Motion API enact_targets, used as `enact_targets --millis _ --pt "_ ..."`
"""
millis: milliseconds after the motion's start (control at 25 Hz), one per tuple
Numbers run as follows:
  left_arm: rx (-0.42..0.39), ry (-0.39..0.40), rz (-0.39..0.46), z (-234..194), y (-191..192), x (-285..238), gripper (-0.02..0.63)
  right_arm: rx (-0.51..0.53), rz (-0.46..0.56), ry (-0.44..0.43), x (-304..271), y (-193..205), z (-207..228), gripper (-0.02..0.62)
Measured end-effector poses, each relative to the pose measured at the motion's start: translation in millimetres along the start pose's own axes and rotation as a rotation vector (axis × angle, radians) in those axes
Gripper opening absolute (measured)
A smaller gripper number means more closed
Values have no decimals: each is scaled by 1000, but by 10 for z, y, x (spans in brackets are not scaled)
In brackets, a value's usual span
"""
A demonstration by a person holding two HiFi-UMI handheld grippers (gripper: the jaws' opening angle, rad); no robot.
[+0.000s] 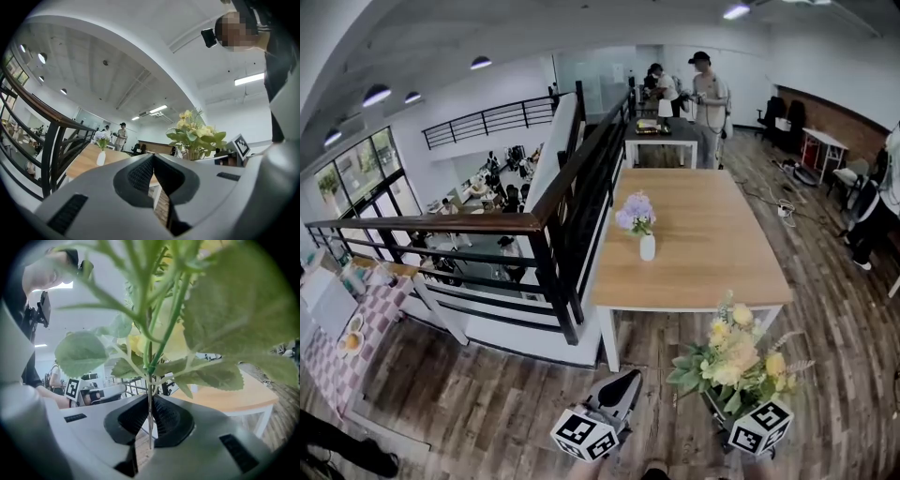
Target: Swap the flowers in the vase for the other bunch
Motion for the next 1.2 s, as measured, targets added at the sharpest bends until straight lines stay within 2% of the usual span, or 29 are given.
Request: enact_targets --millis 320,680,1200 --pt "5 -24 10 -422 59 -551 9 9 -9 -30 -441 -107 534 48" --pt "4 -48 12 -663 177 -934 9 1 -7 -41 -701 -161 985 47" --pt "17 -75 -6 -1132 137 -1429 9 -16 -14 -56 -1172 -345 1430 48"
Point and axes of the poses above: the fingertips, and each gripper's own axes: x backward along the fingers, z to its right, y out of its underside, the point moved 3 cm from there along x, backward along the fingers, and after that the axes turned 9 degrees about y, right-handed, at the moved point
